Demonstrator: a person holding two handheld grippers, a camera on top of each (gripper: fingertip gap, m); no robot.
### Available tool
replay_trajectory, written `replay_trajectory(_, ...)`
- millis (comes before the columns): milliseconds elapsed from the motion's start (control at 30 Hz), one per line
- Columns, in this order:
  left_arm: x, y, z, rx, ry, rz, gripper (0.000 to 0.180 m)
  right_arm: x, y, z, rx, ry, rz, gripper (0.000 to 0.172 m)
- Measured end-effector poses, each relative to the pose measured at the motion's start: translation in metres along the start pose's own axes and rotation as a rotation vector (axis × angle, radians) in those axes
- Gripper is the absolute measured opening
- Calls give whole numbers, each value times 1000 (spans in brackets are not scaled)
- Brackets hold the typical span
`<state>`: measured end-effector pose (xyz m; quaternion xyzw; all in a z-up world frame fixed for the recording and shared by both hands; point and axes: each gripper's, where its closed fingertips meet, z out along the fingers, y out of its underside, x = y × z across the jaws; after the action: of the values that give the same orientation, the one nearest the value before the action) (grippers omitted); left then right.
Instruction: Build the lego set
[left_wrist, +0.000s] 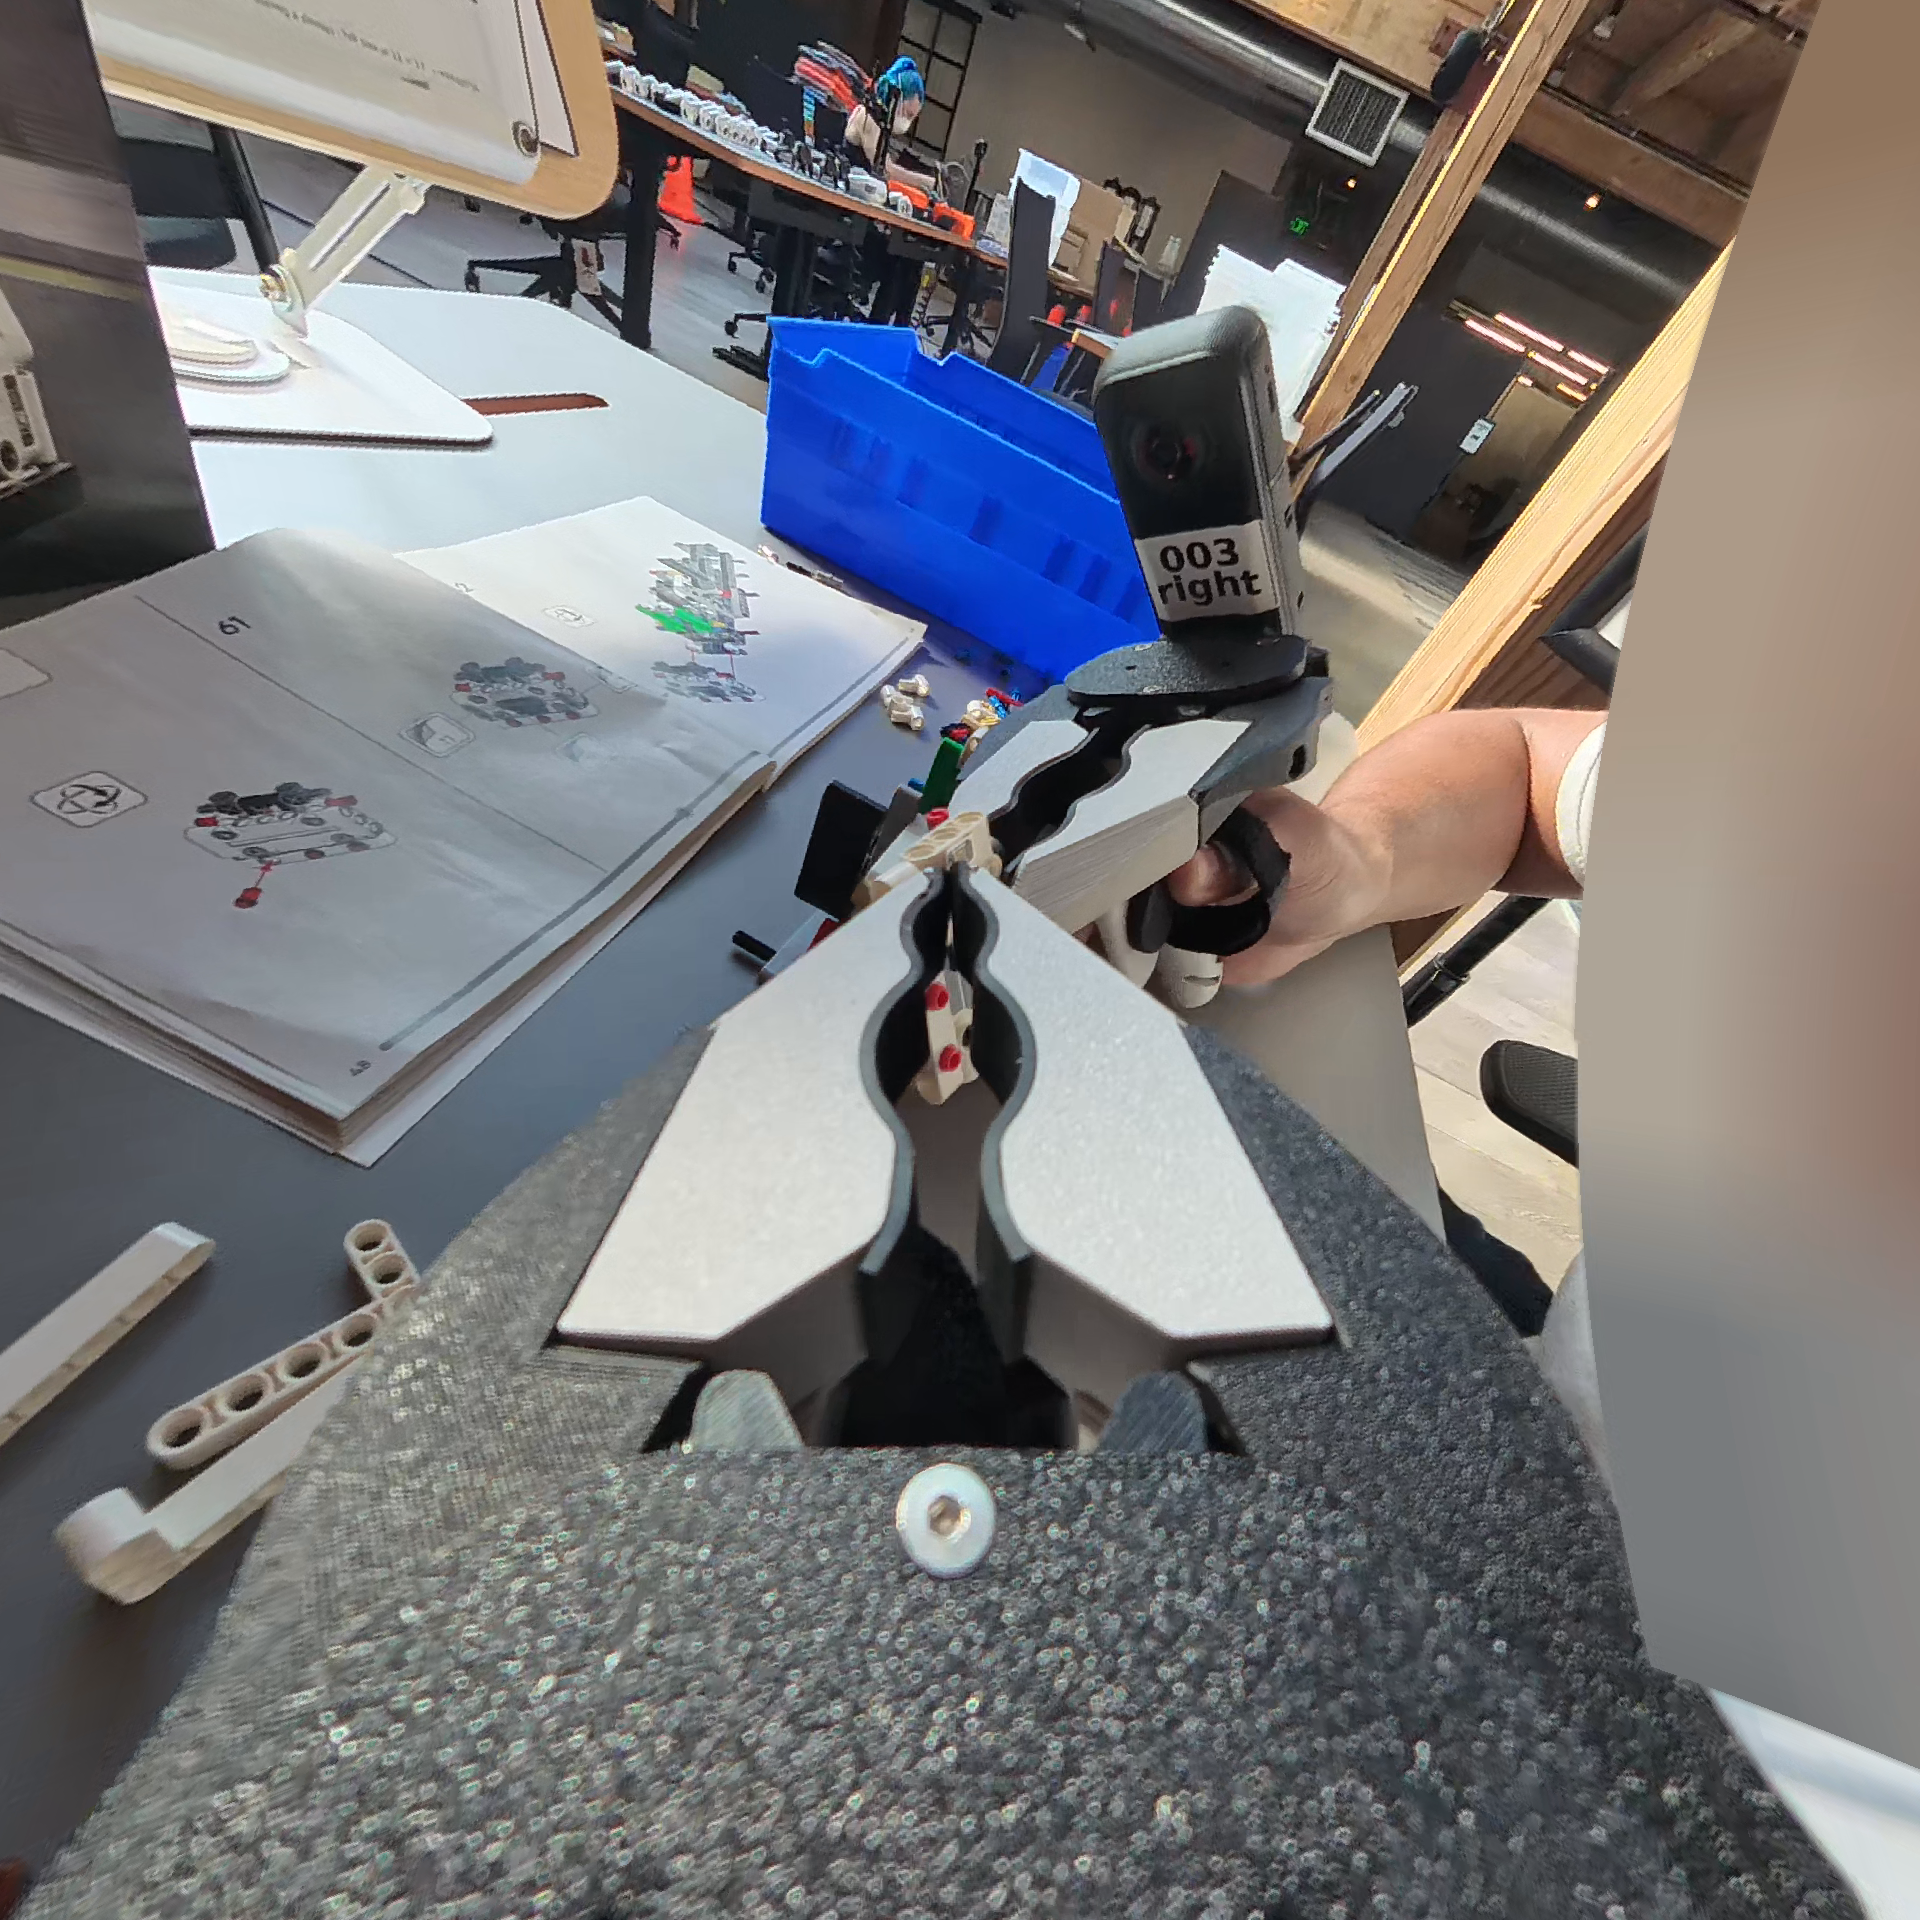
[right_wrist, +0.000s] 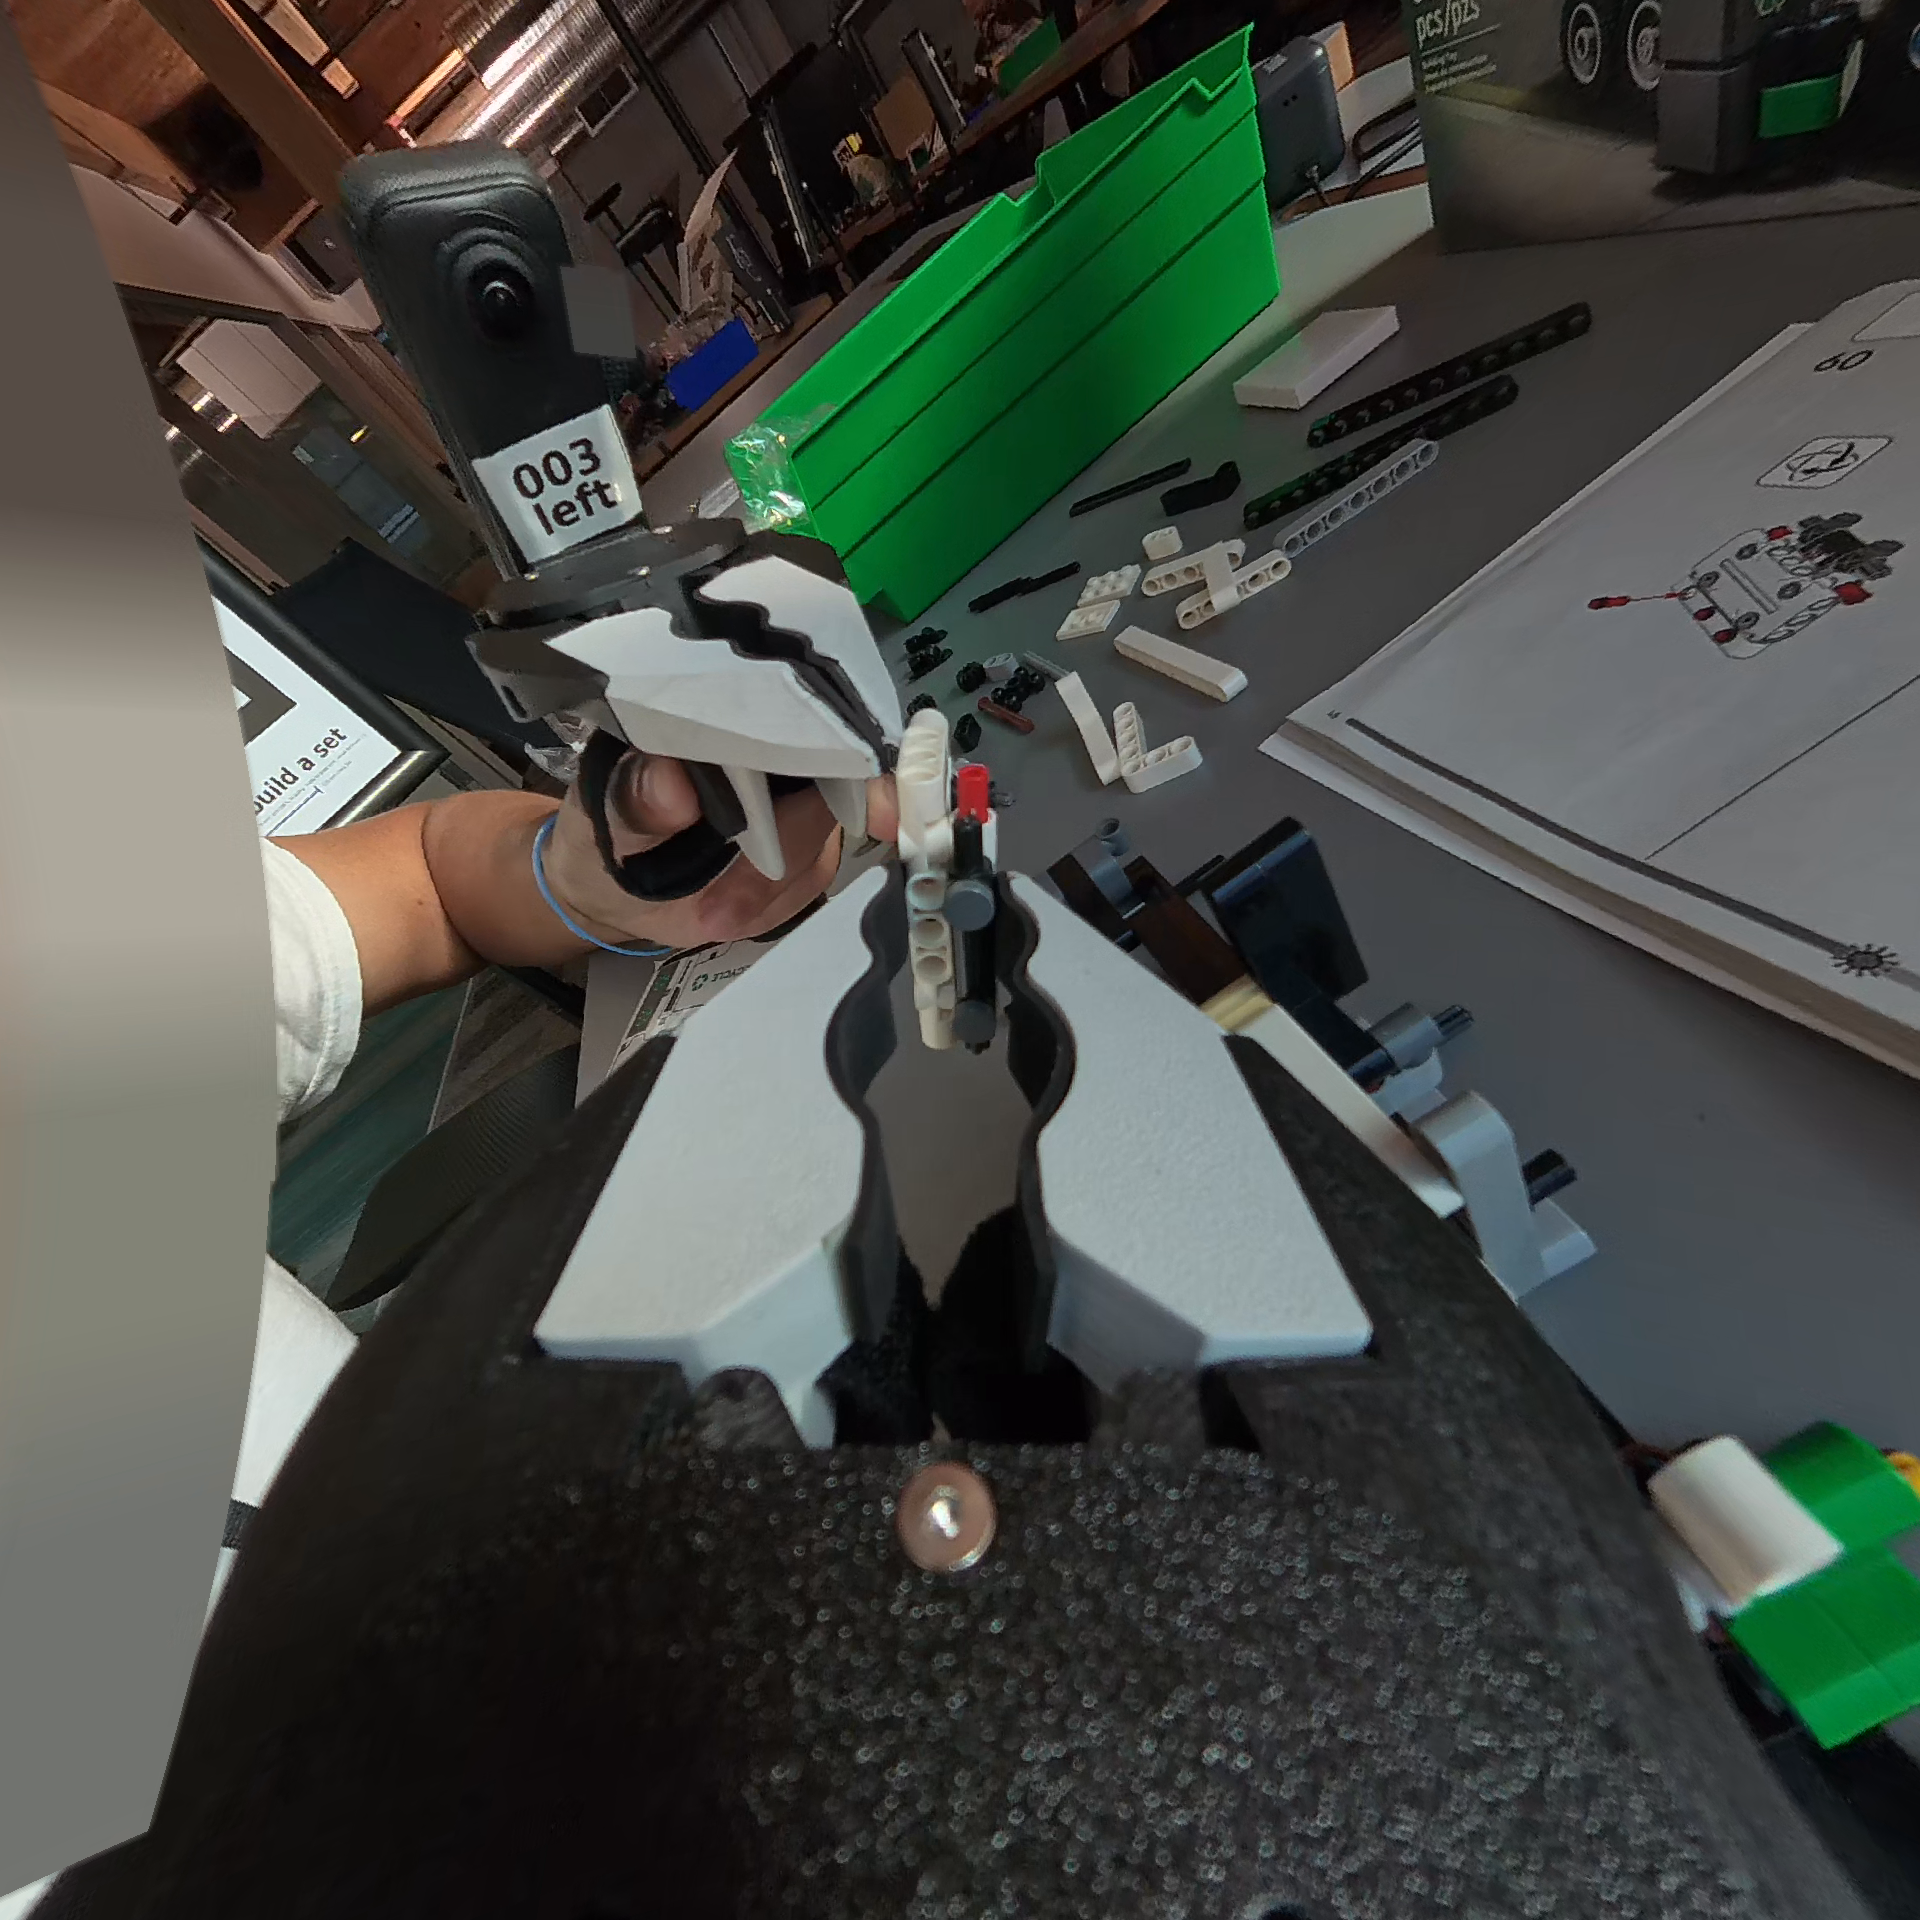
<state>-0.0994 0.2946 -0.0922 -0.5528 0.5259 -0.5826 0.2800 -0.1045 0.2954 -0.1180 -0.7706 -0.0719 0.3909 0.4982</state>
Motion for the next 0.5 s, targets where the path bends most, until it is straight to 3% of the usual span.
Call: replay_trajectory(500,2,-2,1,-11,-138,265,0,-2,-2,-1,9,-15,14,14)
